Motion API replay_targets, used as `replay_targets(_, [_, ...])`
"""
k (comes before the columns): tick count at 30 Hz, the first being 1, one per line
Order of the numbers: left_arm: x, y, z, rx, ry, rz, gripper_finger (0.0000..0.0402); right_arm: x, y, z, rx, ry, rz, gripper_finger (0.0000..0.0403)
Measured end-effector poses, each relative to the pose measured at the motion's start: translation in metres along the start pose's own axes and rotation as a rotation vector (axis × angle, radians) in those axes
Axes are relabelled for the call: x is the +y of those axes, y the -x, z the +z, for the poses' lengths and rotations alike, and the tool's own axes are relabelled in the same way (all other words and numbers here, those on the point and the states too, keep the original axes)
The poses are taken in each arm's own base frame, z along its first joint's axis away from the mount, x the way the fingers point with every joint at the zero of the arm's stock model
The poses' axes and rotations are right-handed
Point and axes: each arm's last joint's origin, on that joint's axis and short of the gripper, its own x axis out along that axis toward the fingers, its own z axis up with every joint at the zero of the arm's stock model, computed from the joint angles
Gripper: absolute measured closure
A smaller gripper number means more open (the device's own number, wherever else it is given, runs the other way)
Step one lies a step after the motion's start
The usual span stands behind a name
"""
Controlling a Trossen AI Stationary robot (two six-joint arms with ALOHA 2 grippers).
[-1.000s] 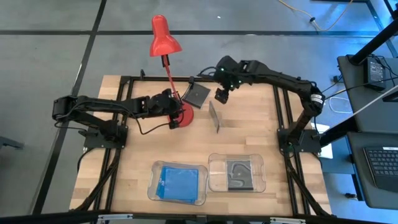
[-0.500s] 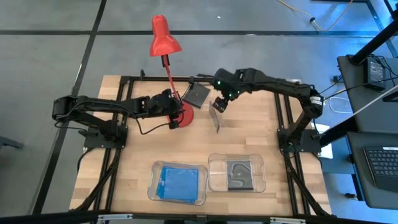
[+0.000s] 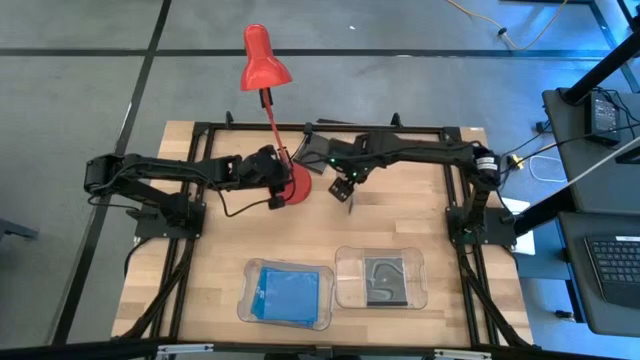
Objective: Pick & place jewel cases by type
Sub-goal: Put the right black cd case into the right transparent bin
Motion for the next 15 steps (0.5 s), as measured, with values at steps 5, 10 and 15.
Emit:
replay_targets(5, [0.000, 0.000, -0.002, 0.025, -0.006, -0.004, 0.0284, 0.002, -0.011, 0.002, 0.015, 0.000, -0.012, 0.0136])
replay_targets(10, [-0.001, 0.000, -0.003, 0.032, -0.008, -0.005, 0.0284, 0.002, -0.013, 0.003, 0.015, -0.003, -0.013, 0.0143])
replay_targets(15, [-0.001, 0.000, -0.003, 0.032, -0.008, -0.005, 0.0284, 0.002, -0.016, 0.004, 0.022, -0.004, -0.017, 0.0184])
